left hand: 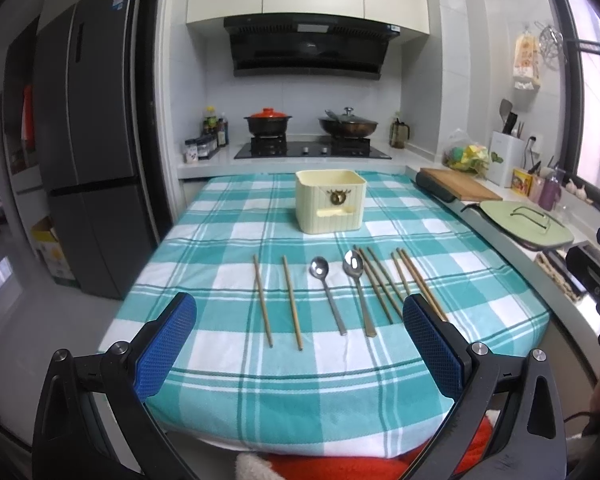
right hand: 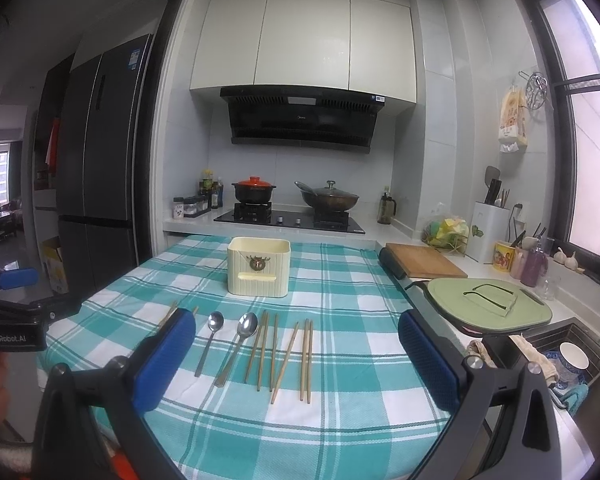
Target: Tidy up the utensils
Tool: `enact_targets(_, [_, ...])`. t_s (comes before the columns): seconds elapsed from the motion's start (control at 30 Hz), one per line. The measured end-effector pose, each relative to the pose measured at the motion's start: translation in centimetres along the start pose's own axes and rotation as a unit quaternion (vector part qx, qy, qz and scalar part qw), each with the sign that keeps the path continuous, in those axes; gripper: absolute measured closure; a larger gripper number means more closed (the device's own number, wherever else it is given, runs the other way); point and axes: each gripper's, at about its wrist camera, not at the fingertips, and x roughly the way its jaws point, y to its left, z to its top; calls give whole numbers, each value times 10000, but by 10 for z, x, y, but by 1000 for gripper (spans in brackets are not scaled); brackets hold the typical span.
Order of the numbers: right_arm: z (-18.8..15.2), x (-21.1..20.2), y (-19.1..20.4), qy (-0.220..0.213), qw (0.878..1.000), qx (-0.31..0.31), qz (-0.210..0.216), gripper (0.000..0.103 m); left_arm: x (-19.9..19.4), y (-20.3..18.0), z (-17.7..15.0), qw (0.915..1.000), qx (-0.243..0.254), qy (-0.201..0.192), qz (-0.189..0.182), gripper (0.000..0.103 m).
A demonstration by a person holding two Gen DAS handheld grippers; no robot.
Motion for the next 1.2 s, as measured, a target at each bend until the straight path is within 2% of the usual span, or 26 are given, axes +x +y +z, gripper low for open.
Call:
enact_targets(0.4, [-1,7,-7,106,9999,49,-50,0,8,0,3,10000,50,11,28,0])
enact_targets(0.77, [-2,22,-15,155,9998,140,-17,0,25,5,6,9997,66,84,219,0])
enact_targets(1.2, [-5,59,-32,302,9992,228,121,0,71,24,3,9978,-260,548,267,0])
